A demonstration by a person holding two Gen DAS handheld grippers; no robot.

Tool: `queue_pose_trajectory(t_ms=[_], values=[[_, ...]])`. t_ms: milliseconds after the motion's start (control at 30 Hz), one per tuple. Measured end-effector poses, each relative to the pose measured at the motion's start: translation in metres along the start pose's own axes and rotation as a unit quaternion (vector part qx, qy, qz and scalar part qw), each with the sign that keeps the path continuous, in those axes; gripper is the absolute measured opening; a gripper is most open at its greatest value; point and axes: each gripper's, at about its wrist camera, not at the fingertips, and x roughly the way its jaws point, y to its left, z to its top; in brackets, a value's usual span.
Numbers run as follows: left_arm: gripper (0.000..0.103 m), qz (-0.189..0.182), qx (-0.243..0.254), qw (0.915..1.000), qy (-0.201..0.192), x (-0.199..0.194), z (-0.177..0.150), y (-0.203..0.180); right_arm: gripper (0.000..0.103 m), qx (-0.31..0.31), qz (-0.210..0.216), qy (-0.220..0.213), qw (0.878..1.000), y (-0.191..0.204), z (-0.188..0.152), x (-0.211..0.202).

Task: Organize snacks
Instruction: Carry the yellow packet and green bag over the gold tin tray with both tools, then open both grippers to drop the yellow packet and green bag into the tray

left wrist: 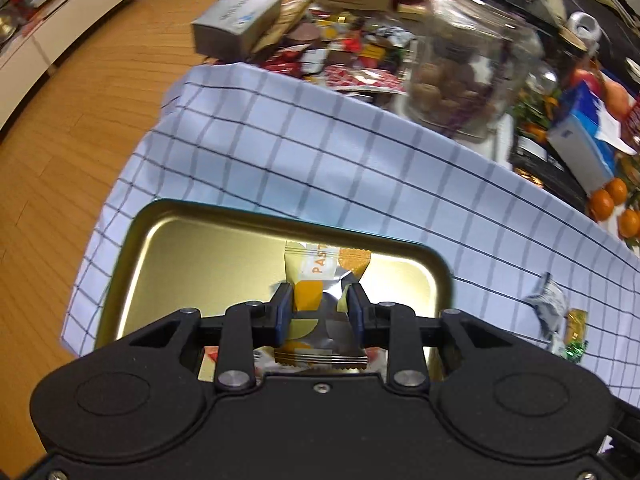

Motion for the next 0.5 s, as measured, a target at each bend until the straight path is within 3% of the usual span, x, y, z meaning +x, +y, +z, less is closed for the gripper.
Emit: queue_pose_trajectory(t_ms=[200,500], values=[[0.038,0.02,-0.031,0.9993,-0.001,0.006,0.004,0.033,0.048,-0.044,0.006,-0.017,0.999,0.025,-0.009,0.002],[0.038,0.059,-0.051,0.9969,-0.009,0.013,0.007,0.058,0.048,-0.121,0.054,-0.06,0.989,0.068,-0.027,-0.007]])
